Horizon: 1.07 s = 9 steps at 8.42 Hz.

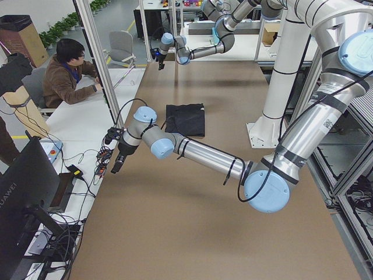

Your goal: Fold clothes

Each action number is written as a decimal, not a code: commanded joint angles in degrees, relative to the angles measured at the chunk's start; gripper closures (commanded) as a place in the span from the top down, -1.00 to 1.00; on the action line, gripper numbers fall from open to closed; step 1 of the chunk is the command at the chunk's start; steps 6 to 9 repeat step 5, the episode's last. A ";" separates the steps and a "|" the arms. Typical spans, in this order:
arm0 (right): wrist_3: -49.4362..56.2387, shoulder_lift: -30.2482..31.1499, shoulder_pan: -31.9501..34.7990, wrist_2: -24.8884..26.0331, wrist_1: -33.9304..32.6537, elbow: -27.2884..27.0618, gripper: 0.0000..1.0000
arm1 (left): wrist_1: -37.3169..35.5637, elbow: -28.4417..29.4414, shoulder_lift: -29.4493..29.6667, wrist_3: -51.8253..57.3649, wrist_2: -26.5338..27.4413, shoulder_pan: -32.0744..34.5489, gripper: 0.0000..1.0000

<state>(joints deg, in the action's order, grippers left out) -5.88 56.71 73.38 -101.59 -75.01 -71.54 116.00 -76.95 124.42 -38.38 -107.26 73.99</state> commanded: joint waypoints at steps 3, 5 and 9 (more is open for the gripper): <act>17.64 9.99 8.52 -1.60 0.48 -0.71 0.88 | -0.88 -2.15 -12.60 22.29 12.16 3.95 0.87; 17.83 10.27 9.68 -1.59 0.66 -0.88 0.88 | 0.62 -2.94 -15.51 22.38 12.16 5.89 0.87; 17.83 10.27 9.68 -1.59 0.66 -0.88 0.88 | 0.62 -2.94 -15.51 22.38 12.16 5.89 0.87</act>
